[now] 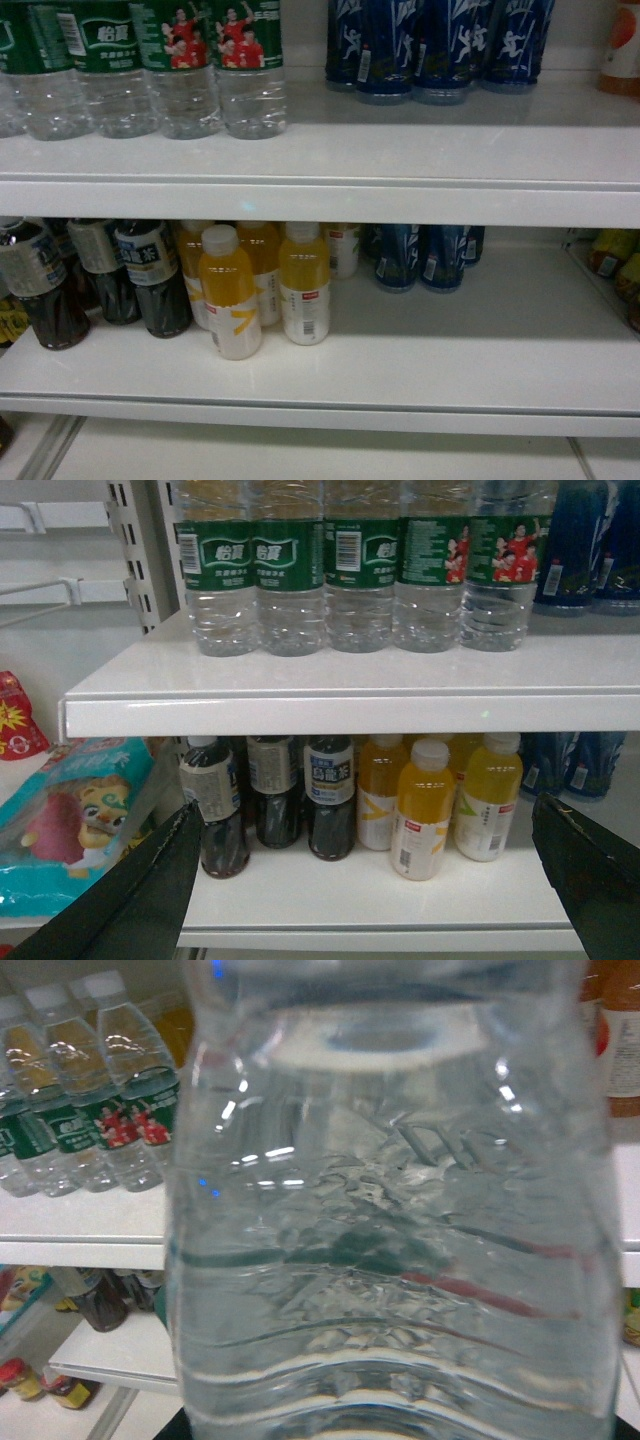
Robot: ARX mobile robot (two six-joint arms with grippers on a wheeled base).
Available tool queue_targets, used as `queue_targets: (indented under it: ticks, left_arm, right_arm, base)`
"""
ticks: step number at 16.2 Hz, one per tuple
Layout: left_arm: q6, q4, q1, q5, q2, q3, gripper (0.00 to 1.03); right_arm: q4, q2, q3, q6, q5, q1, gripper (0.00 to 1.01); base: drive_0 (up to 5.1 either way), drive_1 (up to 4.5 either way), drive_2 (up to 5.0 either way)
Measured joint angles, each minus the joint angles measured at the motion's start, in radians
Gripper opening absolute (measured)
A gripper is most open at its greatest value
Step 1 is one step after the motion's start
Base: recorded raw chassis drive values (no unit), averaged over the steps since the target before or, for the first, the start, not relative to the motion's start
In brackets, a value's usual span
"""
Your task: Move water from second to third shelf
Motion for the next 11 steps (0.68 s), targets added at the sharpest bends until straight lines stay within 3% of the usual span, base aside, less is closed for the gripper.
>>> queue_targets:
  ticks: [2, 11]
  left_arm:
    - [0.000, 0.000, 0.000, 0.000, 0.000, 0.000, 0.98]
    - [0.000, -0.001, 0.000, 0.000, 0.000, 0.000, 0.98]
  right_arm:
    - [-0.001, 0.001, 0.000, 0.000, -0.003, 0.000, 0.43]
    - [0.000, 0.000, 0.000, 0.000, -0.002, 0.000, 0.43]
  base:
    - [-3.3, 1.72, 1.7]
    - [0.0, 0.00, 0.0]
